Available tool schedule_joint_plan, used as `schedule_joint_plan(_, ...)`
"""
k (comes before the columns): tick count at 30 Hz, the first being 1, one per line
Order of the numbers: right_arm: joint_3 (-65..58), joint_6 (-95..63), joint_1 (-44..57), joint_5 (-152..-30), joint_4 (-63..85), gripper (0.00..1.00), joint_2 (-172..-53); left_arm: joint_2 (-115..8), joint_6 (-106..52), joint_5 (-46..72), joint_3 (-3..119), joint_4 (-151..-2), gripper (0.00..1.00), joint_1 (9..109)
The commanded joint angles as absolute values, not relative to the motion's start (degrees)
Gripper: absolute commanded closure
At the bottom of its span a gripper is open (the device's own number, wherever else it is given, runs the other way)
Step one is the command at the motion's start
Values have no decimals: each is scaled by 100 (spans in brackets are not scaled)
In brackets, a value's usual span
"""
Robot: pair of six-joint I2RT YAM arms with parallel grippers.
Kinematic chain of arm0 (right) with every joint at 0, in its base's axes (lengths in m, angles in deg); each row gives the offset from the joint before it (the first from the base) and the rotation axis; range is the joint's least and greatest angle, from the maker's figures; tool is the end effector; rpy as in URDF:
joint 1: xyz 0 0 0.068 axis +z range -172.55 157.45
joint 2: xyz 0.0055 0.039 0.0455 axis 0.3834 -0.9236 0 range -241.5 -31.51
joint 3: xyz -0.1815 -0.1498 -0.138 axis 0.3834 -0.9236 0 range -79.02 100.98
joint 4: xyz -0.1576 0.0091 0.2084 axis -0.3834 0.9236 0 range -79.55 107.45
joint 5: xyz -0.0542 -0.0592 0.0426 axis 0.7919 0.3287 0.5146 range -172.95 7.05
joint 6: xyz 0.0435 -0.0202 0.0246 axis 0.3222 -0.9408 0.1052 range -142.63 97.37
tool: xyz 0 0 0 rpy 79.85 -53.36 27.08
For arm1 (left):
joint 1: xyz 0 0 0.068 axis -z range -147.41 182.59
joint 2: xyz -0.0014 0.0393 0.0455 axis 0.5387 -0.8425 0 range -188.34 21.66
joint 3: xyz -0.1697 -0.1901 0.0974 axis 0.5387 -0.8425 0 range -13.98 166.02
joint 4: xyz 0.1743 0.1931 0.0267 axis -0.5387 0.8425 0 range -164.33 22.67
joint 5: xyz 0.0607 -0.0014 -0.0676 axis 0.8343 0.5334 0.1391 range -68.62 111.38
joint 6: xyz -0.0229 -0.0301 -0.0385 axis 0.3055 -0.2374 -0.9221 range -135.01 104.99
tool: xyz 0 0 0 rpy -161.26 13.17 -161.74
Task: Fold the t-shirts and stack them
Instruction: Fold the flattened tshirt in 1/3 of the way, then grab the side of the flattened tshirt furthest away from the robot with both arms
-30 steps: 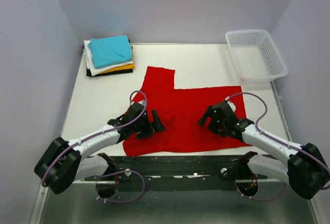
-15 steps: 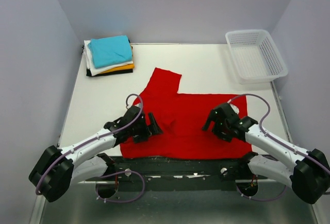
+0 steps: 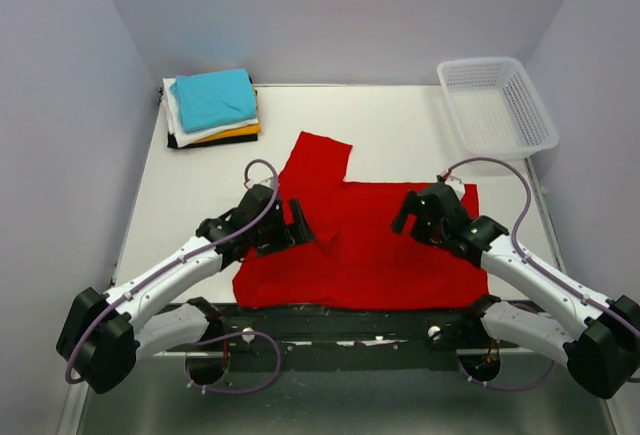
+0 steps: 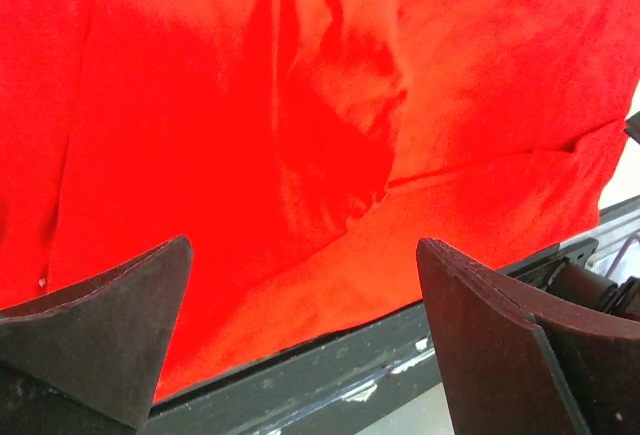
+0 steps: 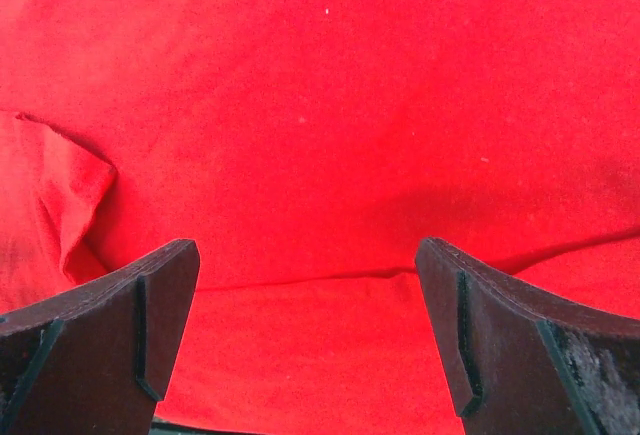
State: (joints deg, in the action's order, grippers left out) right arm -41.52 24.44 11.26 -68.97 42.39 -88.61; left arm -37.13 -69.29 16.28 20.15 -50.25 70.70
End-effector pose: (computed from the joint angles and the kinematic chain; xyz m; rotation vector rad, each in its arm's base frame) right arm 0.1668 0.1014 0.2245 0.3885 2.4307 0.3267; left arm 0.1578 -0.1278 0.2093 -0.3220 2.5748 -0.7852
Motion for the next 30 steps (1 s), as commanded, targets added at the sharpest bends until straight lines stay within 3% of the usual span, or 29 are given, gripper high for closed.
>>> schedule_joint_plan(1,-3962,2089,1156,-6377,3693,0,-8954,-4062,-6325,1923,2622,-4862,1,6733)
schedule_joint_plan(5,-3857,1699,1154,-6787,2702,0,-9341,-4239,-6124,1590,2743,-5212,1,6235)
schedule_joint_plan(9,-3336,1508,1153,-6663,2598,0,-10084,-4614,-5892,1089,3075,-5695,1,5590)
schedule_joint_plan(17,-3589,1374,1151,-6163,2411,0,-10010,-6601,-4912,523,5185,-5858,2,5044)
schedule_joint_plan(25,-3828,1323,1143,-6267,2217,0,-9819,-9148,-5144,-12,7733,-5503,1,4536)
schedule_joint_plan(30,-3918,1427,1142,-6327,2250,0,-9782,-10093,-5489,27,8758,-5241,1,4518)
